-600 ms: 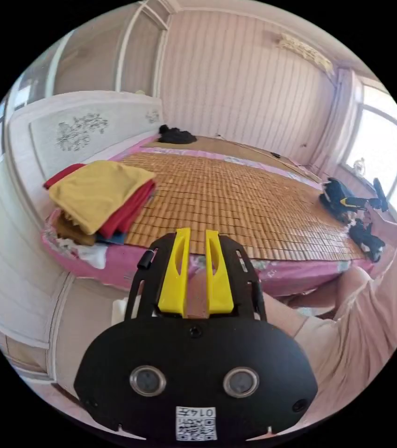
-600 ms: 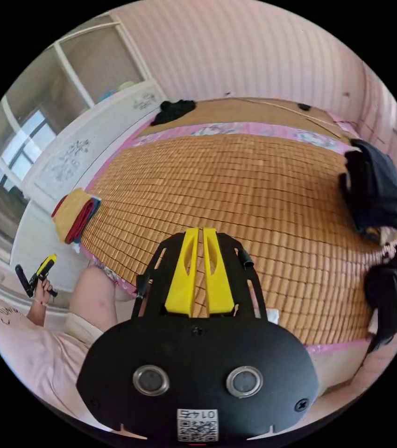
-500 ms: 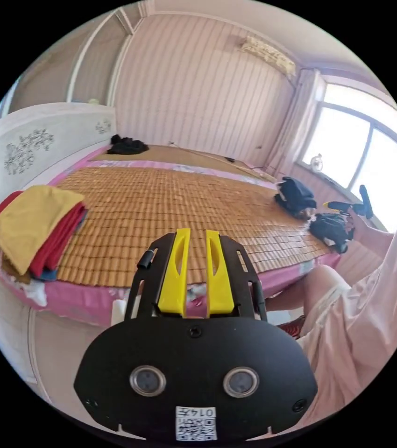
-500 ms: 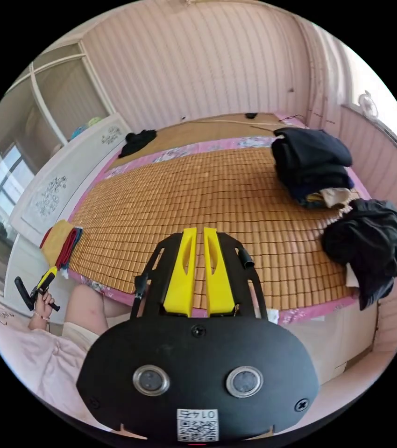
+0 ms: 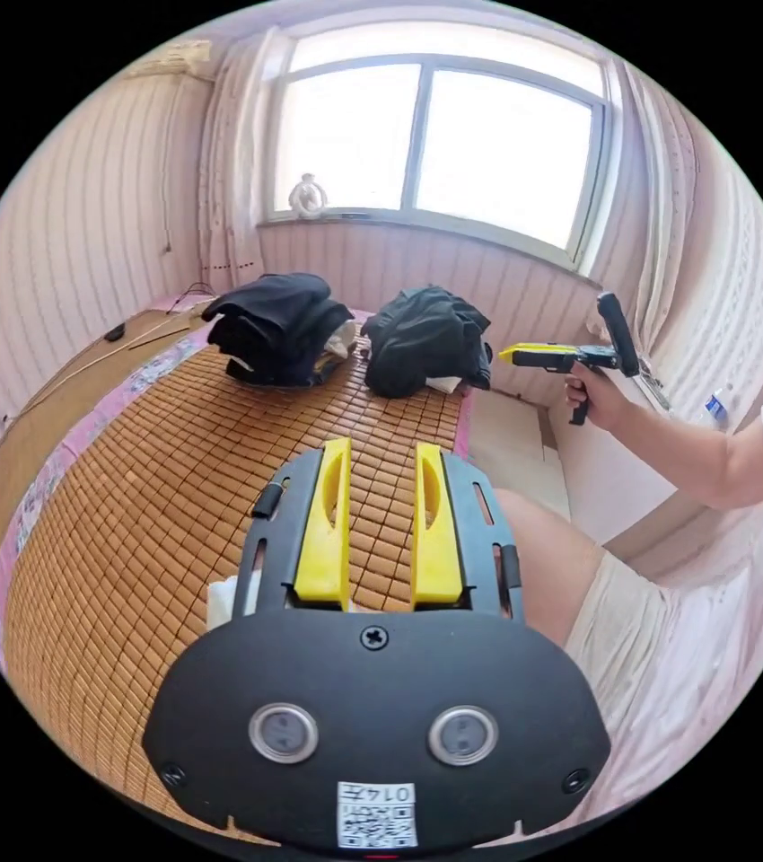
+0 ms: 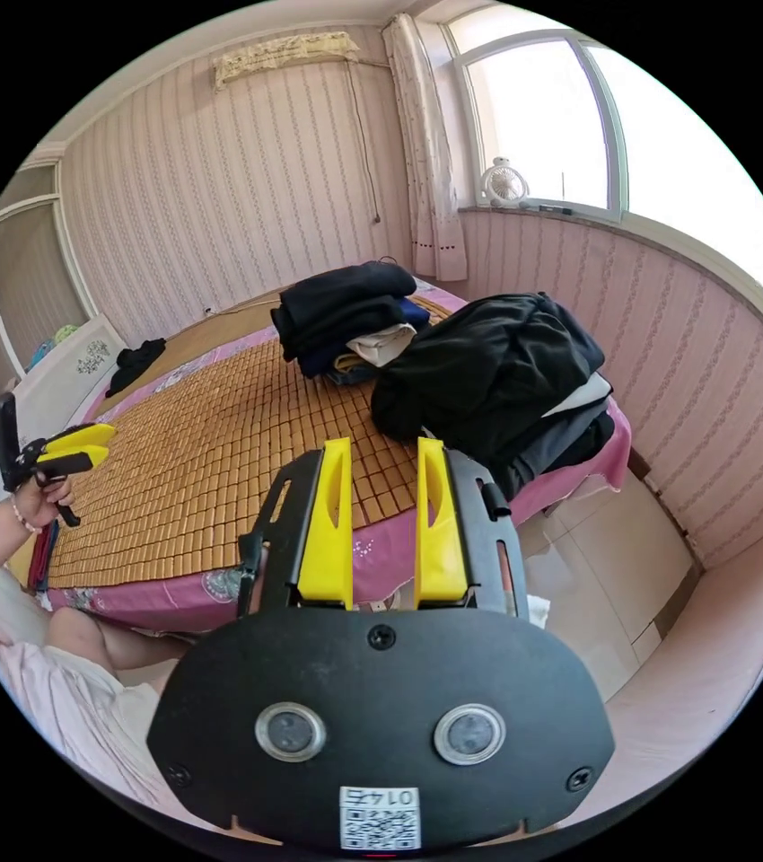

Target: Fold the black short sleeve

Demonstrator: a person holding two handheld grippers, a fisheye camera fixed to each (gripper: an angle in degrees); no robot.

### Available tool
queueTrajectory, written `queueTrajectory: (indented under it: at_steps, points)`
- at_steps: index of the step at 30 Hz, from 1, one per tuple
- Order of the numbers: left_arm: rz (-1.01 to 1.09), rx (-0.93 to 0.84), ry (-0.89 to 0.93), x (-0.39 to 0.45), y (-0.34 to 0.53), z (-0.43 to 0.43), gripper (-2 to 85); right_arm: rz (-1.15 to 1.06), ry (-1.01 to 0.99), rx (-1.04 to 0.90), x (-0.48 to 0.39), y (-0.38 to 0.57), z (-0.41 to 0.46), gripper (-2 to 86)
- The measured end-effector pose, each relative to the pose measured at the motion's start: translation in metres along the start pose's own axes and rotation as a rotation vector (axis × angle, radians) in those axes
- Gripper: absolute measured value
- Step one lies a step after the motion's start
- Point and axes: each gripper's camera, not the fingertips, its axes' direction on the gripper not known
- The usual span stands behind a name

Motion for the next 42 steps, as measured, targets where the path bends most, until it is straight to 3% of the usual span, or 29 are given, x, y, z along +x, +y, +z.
queueTrajectory:
  at_steps: [7,13,15,20,26,31,38,42]
  points:
    - [0.148,-0.127,0.007,0.011,-0.090,0.135,15.6,-0.029,0.138,0.066,0.029,-0.019,0.045,12.8]
    - [0.062,-0.149,0.032,0.012,-0.157,0.225,16.1,0.091,0.269,0.066,0.061,-0.030,0.089,11.6]
    - [-0.010,-0.196,0.073,0.006,-0.177,0.259,14.2,0.171,0.178,0.027,0.074,-0.026,0.099,8.4]
    - [-0.066,-0.303,0.081,-0.002,-0.203,0.279,0.7,0.146,0.062,0.146,0.084,-0.002,0.062,1.3]
    - [-0.012,-0.169,0.144,-0.019,-0.166,0.179,-0.6,0.027,-0.250,0.230,0.070,0.005,-0.005,0.4]
    - [-0.156,-0.013,0.107,-0.050,-0.095,0.041,-0.8,-0.069,-0.596,0.240,0.030,-0.016,-0.041,0.6]
    - [-0.372,0.271,-0.359,-0.094,-0.015,-0.198,-0.9,-0.213,-0.889,0.200,-0.104,-0.100,-0.040,0.7]
    - [-0.304,0.465,-0.503,-0.074,-0.002,-0.318,-0.9,-0.226,-0.986,0.280,-0.175,-0.143,-0.053,0.7]
